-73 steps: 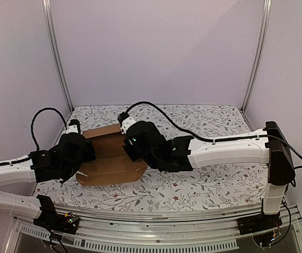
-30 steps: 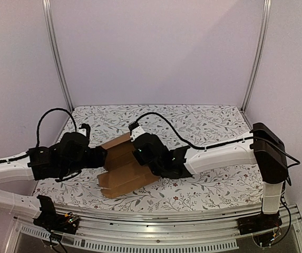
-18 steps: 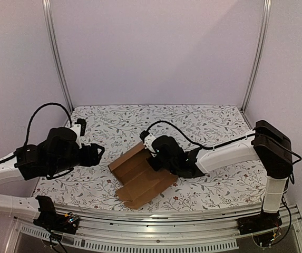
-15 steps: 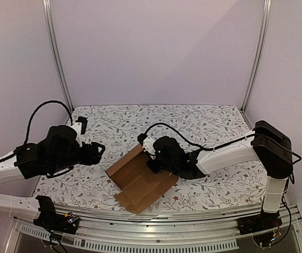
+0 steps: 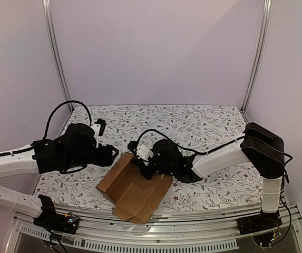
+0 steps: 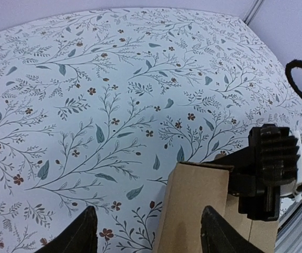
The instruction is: Fold the paper box
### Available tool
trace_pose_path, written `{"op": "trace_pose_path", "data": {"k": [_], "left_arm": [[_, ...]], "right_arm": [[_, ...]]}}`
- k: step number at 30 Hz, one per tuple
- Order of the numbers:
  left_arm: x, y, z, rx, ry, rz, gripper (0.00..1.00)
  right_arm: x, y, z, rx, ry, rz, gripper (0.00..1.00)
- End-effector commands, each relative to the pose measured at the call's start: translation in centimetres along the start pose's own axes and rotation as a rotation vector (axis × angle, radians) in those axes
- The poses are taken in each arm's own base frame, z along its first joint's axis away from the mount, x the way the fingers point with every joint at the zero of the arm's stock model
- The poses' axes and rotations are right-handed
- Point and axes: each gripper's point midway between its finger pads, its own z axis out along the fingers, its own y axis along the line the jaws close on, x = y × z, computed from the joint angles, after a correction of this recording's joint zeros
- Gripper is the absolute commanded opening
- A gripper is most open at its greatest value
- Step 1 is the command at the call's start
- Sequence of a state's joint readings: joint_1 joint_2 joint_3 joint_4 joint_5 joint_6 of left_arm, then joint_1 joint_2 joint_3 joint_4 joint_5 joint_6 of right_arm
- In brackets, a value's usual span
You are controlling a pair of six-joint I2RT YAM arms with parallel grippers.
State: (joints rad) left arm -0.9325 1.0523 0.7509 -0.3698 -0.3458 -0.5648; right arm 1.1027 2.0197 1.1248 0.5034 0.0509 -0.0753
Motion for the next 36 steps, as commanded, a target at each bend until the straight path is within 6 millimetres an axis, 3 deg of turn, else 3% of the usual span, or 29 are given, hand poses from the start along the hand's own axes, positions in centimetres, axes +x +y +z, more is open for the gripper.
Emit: {"op": "trace_pose_path", "data": {"k": [1,9,20,25,30,36], "left_arm": [[-0.1,-1.7,1.3,0.077,0.011,-0.012,0.61],[1.7,-1.9,3.6,0.082,0.043,-0.034,0.40],[3.7,-3.8,6.4,0.143,0.121,-0.062,0.06],[4.6,-4.2,7.1,0.160,0.149,-0.070,0.00],[5.5,-4.5,7.8,0.168,0.180,-0.072,0.00],[6.2,-4.4,8.0,0.158,0.202,-0.073,0.00]], "right_arm": [[1.2,1.1,0.9,-0.068,-0.040,0.002,0.00],[3.3,1.5,1.6,-0.090,-0.062,0.041,0.00],[5.0,1.3,1.8,-0.069,-0.090,0.075,0.00],[5.7,1.3,2.0,-0.063,-0.099,0.113,0.00],[6.6,1.1,2.1,-0.050,-0.102,0.133,0.00],[7.0,0.2,2.0,0.005,-0.122,0.164,0.13]]}}
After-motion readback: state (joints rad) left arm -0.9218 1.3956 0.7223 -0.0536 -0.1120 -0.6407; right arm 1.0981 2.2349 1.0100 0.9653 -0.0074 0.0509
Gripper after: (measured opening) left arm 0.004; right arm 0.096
